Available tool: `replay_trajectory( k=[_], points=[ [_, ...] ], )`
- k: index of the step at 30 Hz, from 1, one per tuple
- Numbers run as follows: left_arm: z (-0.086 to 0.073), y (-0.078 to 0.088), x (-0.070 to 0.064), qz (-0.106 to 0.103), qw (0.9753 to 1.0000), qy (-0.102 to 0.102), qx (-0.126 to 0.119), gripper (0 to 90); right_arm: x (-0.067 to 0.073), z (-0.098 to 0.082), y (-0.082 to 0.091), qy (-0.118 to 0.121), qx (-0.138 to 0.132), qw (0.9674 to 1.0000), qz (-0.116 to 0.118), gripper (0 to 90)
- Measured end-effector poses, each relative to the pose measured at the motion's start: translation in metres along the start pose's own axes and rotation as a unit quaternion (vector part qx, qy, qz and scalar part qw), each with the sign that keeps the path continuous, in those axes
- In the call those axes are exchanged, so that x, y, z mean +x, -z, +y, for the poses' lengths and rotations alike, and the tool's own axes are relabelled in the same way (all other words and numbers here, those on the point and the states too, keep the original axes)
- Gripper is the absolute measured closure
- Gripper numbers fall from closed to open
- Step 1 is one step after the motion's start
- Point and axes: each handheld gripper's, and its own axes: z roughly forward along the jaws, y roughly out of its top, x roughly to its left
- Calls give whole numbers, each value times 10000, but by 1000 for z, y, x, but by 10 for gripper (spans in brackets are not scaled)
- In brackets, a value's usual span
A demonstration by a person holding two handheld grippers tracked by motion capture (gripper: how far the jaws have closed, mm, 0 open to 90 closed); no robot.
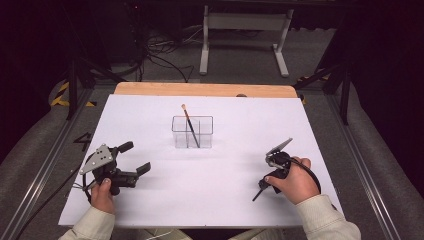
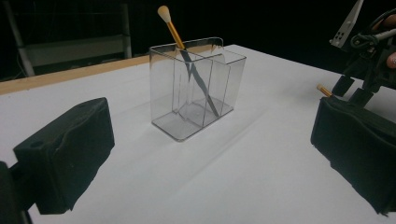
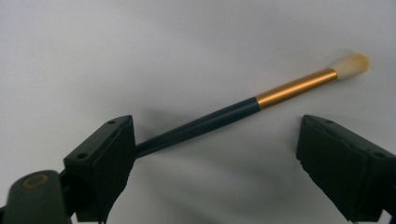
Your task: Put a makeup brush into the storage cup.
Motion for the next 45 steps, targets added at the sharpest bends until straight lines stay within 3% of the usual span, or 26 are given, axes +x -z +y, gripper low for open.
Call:
replay_trajectory(
  k=[14,22,26,30,36,38,39,45],
  points=[
    [0,0,0,-4,10000,0,12,4,1,1,-1,-85,12,10000,-33,122],
    [0,0,0,-4,10000,2,11,4,2,3,0,-100,20,9999,-129,167],
    [0,0,0,-4,10000,6,15,4,4,3,-1,-4,59,9998,-205,174],
    [0,0,0,1,10000,19,4,4,6,3,0,179,108,9990,-403,243],
    [0,0,0,-3,10000,21,16,4,6,3,0,317,163,9984,-433,286],
    [0,0,0,-3,10000,20,16,4,7,4,2,433,197,9980,-413,390],
    [0,0,0,7,10000,24,2,4,8,5,5,550,249,9974,-400,543],
    [0,0,0,21,10000,19,-9,4,6,8,6,709,388,9961,-364,707]
  ],
)
